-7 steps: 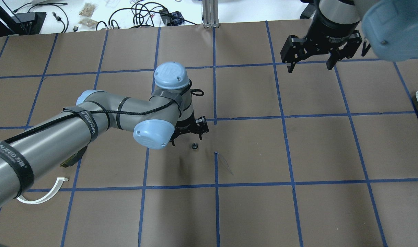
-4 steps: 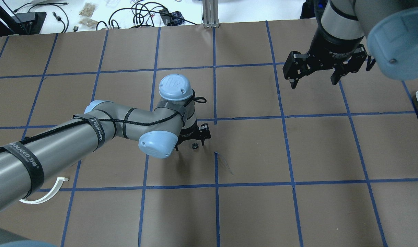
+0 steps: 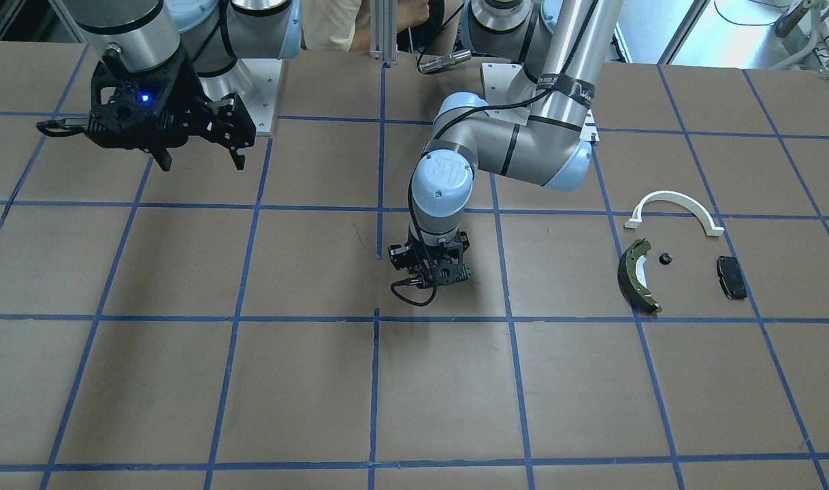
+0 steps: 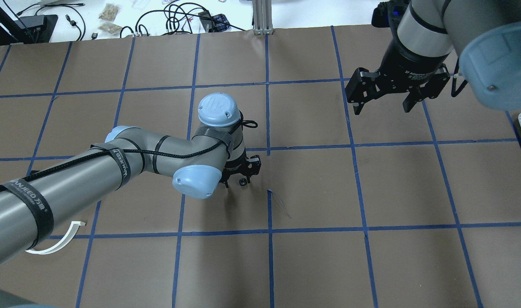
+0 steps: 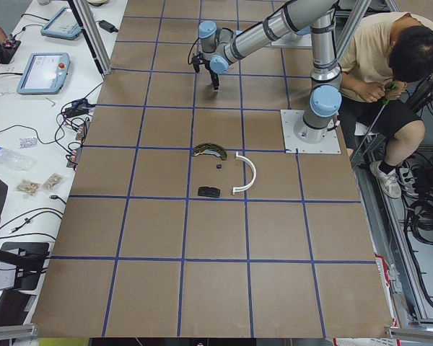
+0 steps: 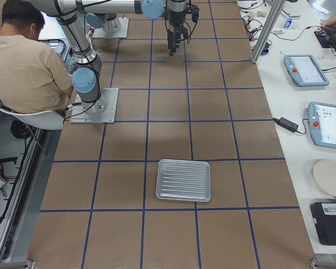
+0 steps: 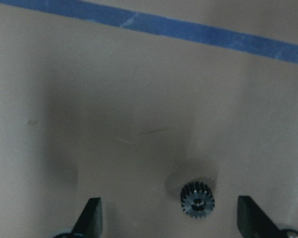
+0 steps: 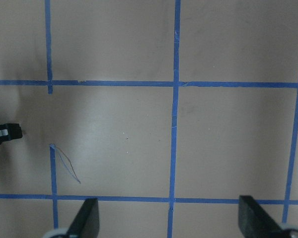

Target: Place bearing gear from tray to pile

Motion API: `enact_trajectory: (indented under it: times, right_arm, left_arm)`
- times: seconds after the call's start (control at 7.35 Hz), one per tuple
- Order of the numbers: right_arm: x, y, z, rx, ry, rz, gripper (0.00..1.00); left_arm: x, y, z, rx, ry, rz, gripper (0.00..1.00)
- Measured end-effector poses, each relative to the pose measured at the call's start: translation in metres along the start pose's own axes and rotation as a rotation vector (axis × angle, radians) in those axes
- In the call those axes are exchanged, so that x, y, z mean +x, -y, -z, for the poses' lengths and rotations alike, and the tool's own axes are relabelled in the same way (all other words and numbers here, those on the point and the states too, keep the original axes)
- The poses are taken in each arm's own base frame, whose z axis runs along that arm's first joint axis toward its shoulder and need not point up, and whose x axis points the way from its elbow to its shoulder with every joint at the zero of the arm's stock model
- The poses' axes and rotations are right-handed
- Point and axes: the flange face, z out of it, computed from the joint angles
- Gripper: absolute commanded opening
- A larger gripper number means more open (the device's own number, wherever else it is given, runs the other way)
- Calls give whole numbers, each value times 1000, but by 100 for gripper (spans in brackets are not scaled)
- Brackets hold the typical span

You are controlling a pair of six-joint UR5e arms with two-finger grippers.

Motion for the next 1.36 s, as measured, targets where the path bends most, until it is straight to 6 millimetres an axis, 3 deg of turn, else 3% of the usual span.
enact_trajectory:
  times: [0.27, 0.82, 1.09, 1.22, 1.36]
  right_arm:
    - [5, -3, 10, 41, -32, -1, 100]
    - [5, -16, 8, 39, -42, -11, 100]
    - [4, -14, 8, 31, -44, -14, 100]
    - [4, -11, 9, 30, -43, -23, 100]
    - [4, -6, 12, 29, -45, -32, 100]
  left_arm:
    - [-1, 1, 3, 6, -3, -3, 0]
    - [-4, 4, 7, 11, -4, 0, 0]
    - [-14, 14, 30, 29, -12, -11, 0]
    - [-26, 26, 51, 13, -1, -28, 0]
    - [-54, 45, 81, -37, 42, -75, 0]
